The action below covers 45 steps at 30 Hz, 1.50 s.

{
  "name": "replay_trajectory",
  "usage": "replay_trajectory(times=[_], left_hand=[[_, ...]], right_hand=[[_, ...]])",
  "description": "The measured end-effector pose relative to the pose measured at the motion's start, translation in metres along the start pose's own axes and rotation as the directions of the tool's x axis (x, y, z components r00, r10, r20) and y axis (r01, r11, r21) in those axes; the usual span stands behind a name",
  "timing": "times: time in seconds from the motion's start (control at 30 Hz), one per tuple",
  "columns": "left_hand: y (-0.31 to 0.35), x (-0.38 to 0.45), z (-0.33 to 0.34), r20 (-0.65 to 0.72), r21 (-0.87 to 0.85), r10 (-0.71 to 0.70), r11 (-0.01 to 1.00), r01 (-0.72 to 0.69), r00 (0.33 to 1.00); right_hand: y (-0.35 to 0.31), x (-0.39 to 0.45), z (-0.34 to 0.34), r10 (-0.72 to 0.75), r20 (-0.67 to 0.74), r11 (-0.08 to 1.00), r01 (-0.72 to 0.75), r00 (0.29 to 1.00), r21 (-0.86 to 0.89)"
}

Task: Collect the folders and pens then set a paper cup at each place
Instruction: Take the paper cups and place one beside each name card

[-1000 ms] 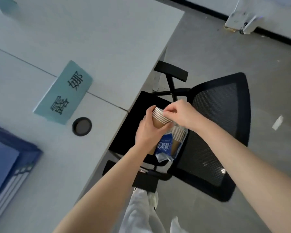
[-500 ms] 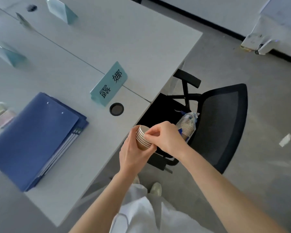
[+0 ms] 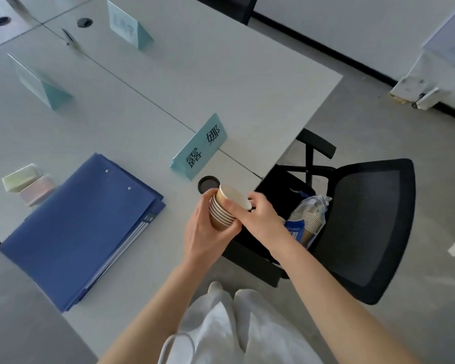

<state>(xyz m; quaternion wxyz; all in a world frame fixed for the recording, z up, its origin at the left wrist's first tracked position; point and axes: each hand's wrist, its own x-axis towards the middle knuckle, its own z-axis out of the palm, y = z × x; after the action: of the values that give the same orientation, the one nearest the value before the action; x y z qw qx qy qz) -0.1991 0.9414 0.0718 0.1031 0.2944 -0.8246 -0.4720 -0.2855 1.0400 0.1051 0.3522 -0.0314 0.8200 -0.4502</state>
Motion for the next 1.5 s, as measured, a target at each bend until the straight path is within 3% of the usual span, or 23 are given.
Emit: replay_trajectory(times=[0.17,0.33,0.4,0.47,0.57,0.7,0.87,1.0,1.27,1.37,1.5], left_hand=[[-0.007,0.019,-0.004,0.009,0.0,-0.062,0.998,0.062,0.998],[-0.009,0.043,-0.006,-0.035,0.016,-0.144,0.989,0.144,0.989],[-0.007,0.054,-0.008,-0.104,0.002,-0.193,0.981,0.194,0.976],[-0.003,0.063,-0.008,-0.169,-0.04,-0.242,0.97,0.239,0.955],[0.002,0.073,-0.003,-0.231,-0.096,-0.301,0.953,0.286,0.925],[0.005,0.079,0.011,-0.298,-0.189,-0.359,0.93,0.314,0.884],[0.01,0.074,0.025,-0.332,-0.239,-0.399,0.912,0.334,0.855],[0.013,0.07,0.029,-0.352,-0.249,-0.423,0.902,0.351,0.835],[0.004,0.043,0.025,-0.387,-0.269,-0.46,0.885,0.379,0.799],[-0.002,0.024,0.017,-0.407,-0.272,-0.467,0.882,0.384,0.785],[-0.017,-0.009,0.0,-0.429,-0.249,-0.483,0.876,0.414,0.763]], right_hand=[[-0.02,0.021,0.001,-0.094,0.02,0.989,0.091,0.995,0.116],[-0.042,0.06,-0.021,-0.051,0.064,0.911,0.02,0.997,0.411],[-0.047,0.084,-0.034,-0.053,0.05,0.891,0.025,0.997,0.454],[-0.046,0.115,-0.042,-0.072,-0.007,0.922,0.069,0.997,0.38],[-0.037,0.162,-0.045,-0.156,-0.082,0.983,0.163,0.984,0.085],[-0.023,0.214,-0.043,-0.311,-0.032,0.934,0.3,0.95,-0.195],[-0.007,0.247,-0.041,-0.361,0.001,0.908,0.351,0.933,-0.228],[0.004,0.256,-0.041,-0.318,-0.012,0.933,0.311,0.948,-0.183],[0.04,0.215,-0.046,-0.046,-0.027,0.975,0.039,0.999,-0.221],[0.041,0.178,-0.029,-0.016,0.085,0.967,0.038,0.996,-0.252],[0.02,0.118,0.006,-0.072,0.317,0.956,0.156,0.946,-0.247]])
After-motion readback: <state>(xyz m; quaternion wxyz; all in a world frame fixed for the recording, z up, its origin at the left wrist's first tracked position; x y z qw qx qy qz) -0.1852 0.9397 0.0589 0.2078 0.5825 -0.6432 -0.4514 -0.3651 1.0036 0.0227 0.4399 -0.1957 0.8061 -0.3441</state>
